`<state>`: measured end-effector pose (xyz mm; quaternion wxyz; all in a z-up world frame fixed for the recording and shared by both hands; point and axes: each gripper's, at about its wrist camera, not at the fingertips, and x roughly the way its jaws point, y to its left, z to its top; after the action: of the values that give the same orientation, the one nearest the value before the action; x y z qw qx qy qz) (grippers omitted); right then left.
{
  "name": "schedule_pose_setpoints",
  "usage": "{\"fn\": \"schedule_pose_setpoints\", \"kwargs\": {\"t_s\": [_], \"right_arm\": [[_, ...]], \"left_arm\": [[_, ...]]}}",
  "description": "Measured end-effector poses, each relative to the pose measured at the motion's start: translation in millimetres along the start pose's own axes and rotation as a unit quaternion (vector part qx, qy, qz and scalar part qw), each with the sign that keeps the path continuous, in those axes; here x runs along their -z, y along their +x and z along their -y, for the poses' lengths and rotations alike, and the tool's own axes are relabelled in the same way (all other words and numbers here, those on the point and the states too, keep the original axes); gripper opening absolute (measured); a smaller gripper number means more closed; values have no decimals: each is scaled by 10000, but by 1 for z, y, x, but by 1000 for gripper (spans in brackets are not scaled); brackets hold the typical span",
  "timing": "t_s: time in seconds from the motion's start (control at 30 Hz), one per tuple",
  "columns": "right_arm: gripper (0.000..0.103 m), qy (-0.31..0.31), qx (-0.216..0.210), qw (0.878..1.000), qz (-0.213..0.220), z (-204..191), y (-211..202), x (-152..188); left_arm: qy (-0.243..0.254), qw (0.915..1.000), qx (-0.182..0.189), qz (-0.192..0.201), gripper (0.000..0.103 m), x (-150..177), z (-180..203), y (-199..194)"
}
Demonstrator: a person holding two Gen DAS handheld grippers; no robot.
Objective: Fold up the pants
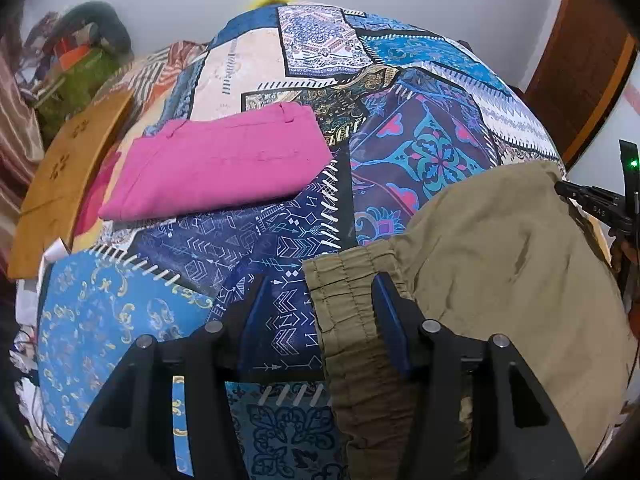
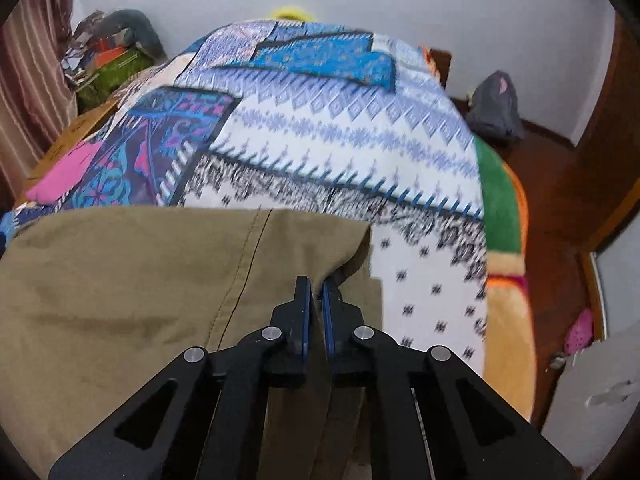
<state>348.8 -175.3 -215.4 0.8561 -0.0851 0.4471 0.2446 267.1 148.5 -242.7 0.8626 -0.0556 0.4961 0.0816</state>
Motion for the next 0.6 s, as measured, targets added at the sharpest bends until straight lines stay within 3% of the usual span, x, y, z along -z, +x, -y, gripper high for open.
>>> {"fn": "schedule_pose_setpoints", "kwargs": {"t_s": [0.13,0.2,0.27,0.37,0.6], "right_arm": [[5,14,277,9996,-67,1,3,-11],[5,84,282,9994,-199,3,1,-16],[11,149,284,9994,-162,4,-14,-19],[11,68,185,9998,10,-2,-44,-21],[12,-290,-504,9972,473,-55,-103,-25]], "left_arm": [[69,9992,-379,-83,47,-4,-1,6],[109,9978,-628,-190,38,-6,-6,8],[-71,9985,-510,-189,37,-10,-18,-2],[-180,9994,-294,63,37,-15,-23,-28],[323,9973,163,634,37,-23,21,-79]]}}
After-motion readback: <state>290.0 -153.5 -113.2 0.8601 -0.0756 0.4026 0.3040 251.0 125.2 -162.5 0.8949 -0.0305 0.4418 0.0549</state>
